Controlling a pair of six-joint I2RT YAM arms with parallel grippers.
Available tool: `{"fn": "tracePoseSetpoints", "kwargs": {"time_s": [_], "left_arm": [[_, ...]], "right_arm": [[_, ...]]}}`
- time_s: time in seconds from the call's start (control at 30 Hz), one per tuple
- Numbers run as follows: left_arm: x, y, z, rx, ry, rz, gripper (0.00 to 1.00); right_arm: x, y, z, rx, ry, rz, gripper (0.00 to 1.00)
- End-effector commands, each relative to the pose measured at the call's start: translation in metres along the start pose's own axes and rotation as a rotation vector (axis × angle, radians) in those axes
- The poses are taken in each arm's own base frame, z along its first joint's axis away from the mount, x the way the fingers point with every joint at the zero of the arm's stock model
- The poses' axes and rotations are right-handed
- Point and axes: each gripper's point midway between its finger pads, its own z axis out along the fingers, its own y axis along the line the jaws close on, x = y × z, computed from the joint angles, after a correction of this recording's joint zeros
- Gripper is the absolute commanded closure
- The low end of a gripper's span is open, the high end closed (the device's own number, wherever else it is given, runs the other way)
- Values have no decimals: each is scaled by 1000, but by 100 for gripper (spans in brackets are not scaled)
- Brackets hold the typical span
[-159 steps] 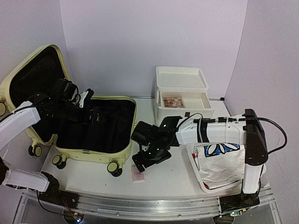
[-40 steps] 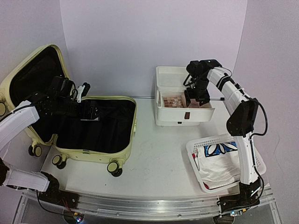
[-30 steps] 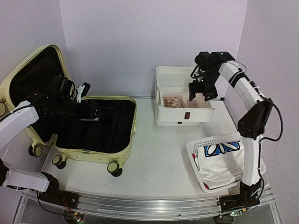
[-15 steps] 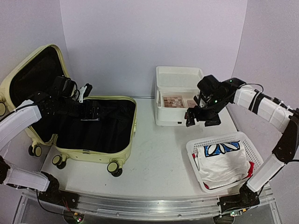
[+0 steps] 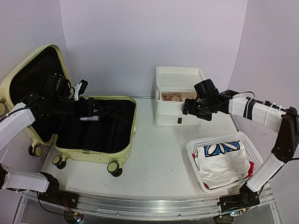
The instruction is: Open, take out, and arrange the luggage
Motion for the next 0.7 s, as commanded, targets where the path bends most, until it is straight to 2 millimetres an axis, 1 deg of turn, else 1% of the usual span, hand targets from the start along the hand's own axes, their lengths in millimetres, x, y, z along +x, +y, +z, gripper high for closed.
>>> {"fn": "tracePoseSetpoints", "kwargs": {"time_s": [0.0, 0.13, 0.2, 0.3, 0.37, 0.4, 0.47, 0.53, 0.63, 0.67], "left_arm": [[-11, -3, -7, 10, -58, 13, 0], [-9, -5, -4, 26, -43, 5, 0], [-9, -6, -5, 29, -45, 6, 0], [-9, -6, -9, 27, -58, 12, 1], [-9, -6, -11, 25, -63, 15, 1], [-8, -6, -12, 25, -64, 16, 0], [-8, -6, -12, 26, -64, 17, 0], [-6, -5, -11, 25, -59, 15, 1], [-3, -5, -9, 34, -48, 6, 1], [-2, -6, -8, 39, -42, 4, 0]], "right_arm": [[-52, 25, -1, -59, -189, 60, 7], [-62, 29, 12, -24, -208, 34, 7], [-67, 31, 16, -21, -217, 33, 7], [-76, 33, 15, -12, -244, 29, 5], [-81, 27, 14, 26, -272, 26, 2], [-83, 25, 14, 40, -281, 23, 2], [-88, 27, 10, 43, -296, 0, 2], [-92, 40, 5, -8, -281, -43, 2], [-81, 58, -11, -120, -188, -110, 2], [-73, 58, -20, -134, -137, -135, 2]]}}
